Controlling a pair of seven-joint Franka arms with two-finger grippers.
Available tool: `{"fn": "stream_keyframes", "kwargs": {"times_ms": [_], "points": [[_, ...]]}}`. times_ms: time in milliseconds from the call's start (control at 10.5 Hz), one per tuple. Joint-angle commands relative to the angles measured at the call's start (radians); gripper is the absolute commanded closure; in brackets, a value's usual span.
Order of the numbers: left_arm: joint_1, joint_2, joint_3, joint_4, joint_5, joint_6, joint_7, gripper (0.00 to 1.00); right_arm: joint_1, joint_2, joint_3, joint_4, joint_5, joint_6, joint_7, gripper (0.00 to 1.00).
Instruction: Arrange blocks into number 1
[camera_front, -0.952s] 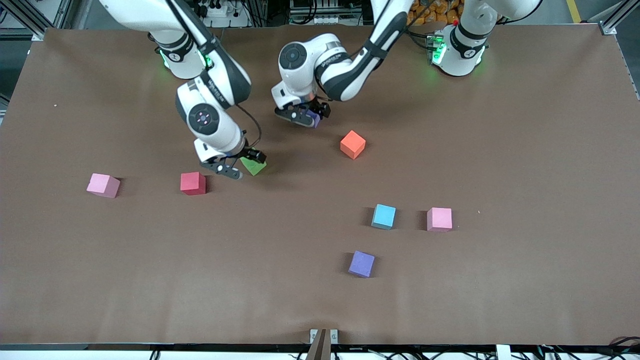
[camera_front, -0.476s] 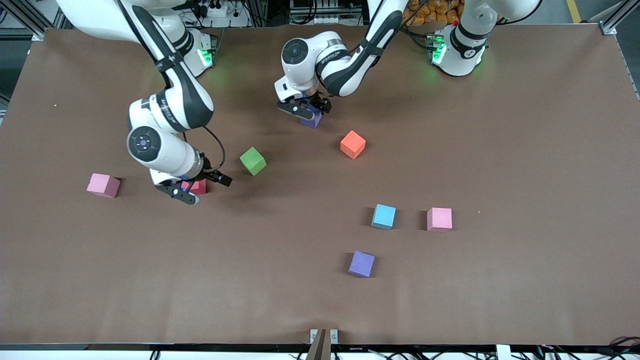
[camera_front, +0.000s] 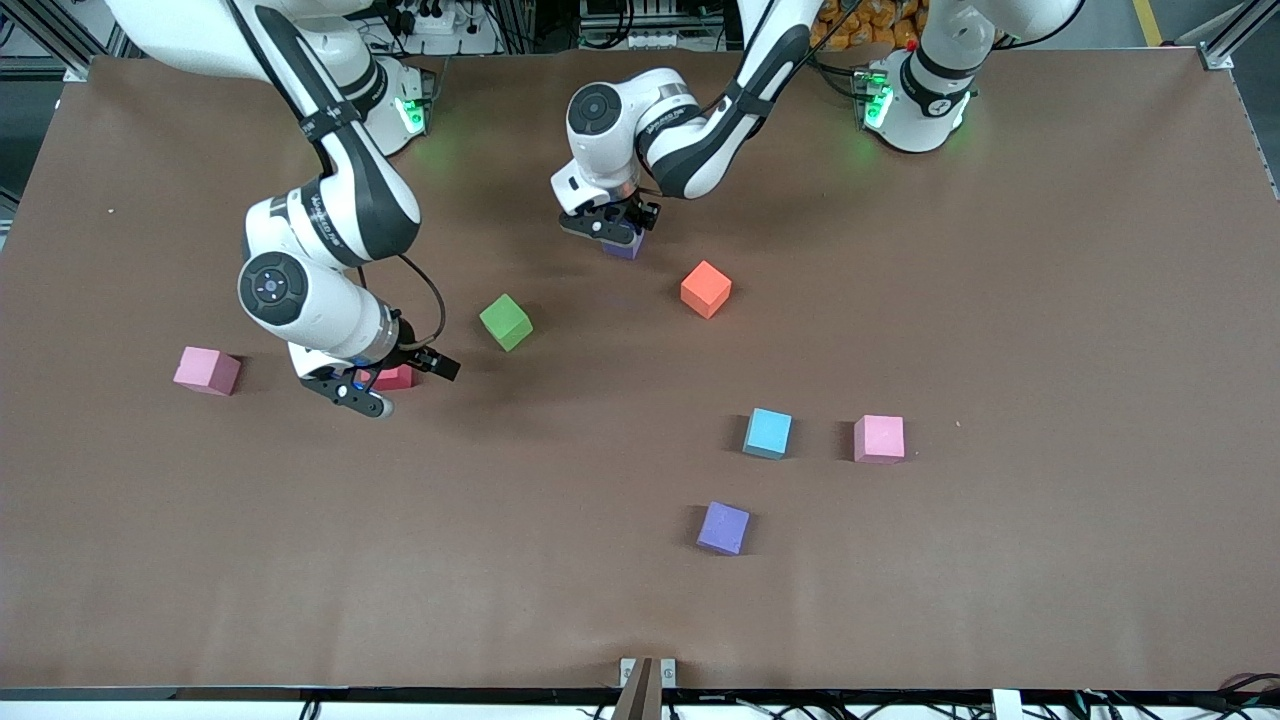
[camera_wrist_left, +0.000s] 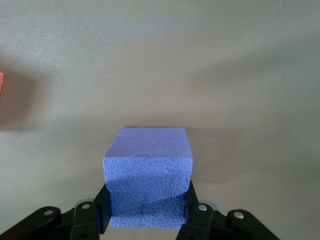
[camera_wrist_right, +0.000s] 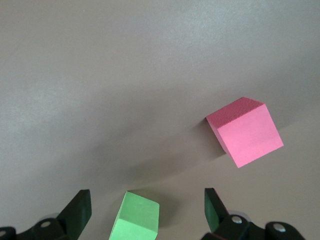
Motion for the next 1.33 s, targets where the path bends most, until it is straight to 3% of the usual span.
{"fn": "stream_keyframes", "kwargs": {"times_ms": [0, 381, 857, 1238], "points": [[0.008, 0.039, 0.000, 0.096, -0.006, 0.000, -0.217, 1.00, -0.015, 0.021, 0.010, 0.040, 0.002, -0.035, -0.019, 0.00], [0.008, 0.094, 0.000, 0.194, 0.000, -0.004, -0.249, 1.00, -0.024, 0.031, 0.011, 0.069, 0.002, -0.069, -0.019, 0.00], [0.008, 0.105, 0.000, 0.201, 0.015, -0.065, -0.075, 1.00, -0.024, 0.034, 0.010, 0.069, 0.002, -0.069, -0.019, 0.00], [0.008, 0.111, 0.000, 0.208, 0.015, -0.077, -0.064, 1.00, -0.022, 0.041, 0.011, 0.069, 0.002, -0.069, -0.015, 0.00]]}}
